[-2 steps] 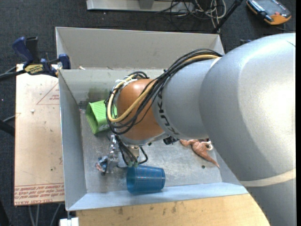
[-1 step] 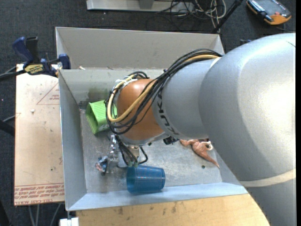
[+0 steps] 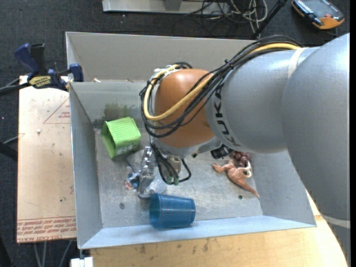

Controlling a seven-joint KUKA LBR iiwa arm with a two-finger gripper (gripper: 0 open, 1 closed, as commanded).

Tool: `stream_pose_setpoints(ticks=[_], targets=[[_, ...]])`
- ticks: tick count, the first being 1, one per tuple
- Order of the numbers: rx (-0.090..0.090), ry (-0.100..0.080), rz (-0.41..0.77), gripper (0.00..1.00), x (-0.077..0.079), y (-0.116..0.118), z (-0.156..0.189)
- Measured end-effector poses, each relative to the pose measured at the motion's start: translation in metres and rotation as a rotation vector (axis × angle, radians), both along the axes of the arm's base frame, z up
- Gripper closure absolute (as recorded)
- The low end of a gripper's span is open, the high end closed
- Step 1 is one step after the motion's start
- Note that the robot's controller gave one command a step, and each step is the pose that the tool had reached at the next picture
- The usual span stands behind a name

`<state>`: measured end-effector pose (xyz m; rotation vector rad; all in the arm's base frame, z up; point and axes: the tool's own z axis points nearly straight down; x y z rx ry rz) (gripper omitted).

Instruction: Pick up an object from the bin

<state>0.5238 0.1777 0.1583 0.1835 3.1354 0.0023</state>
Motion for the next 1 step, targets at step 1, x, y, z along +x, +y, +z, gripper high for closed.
stream_pose_setpoints(ticks=[1], targets=[[0.000, 0.000, 0.000, 1.00, 0.0000, -0.0001, 0.0000]])
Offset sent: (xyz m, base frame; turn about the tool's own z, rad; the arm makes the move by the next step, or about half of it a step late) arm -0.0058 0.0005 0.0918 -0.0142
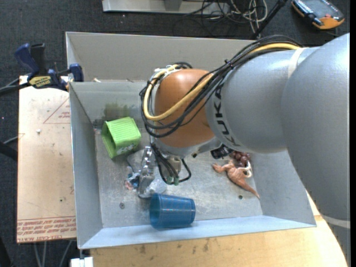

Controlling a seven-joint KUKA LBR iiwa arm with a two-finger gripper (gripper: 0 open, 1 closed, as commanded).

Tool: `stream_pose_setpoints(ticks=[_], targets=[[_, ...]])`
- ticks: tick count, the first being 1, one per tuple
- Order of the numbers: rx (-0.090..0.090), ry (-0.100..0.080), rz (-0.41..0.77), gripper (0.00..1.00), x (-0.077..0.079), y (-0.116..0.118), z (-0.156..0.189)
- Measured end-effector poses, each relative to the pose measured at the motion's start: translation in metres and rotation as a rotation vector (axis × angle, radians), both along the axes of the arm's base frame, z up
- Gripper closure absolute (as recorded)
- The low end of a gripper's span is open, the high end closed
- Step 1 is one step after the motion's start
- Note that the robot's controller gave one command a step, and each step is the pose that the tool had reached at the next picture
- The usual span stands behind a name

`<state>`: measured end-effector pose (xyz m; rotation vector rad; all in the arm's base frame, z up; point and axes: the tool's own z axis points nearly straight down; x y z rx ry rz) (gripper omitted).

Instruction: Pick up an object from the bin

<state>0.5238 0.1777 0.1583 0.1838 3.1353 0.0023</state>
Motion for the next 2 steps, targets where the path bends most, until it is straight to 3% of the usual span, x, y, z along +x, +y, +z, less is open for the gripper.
stream_pose_setpoints(ticks=[1, 2], targets=[[-0.003, 0.009, 0.006, 1.00, -0.004, 0.000, 0.038], [-0.001, 0.001, 0.006, 1.00, 0.000, 0.003, 0.087]])
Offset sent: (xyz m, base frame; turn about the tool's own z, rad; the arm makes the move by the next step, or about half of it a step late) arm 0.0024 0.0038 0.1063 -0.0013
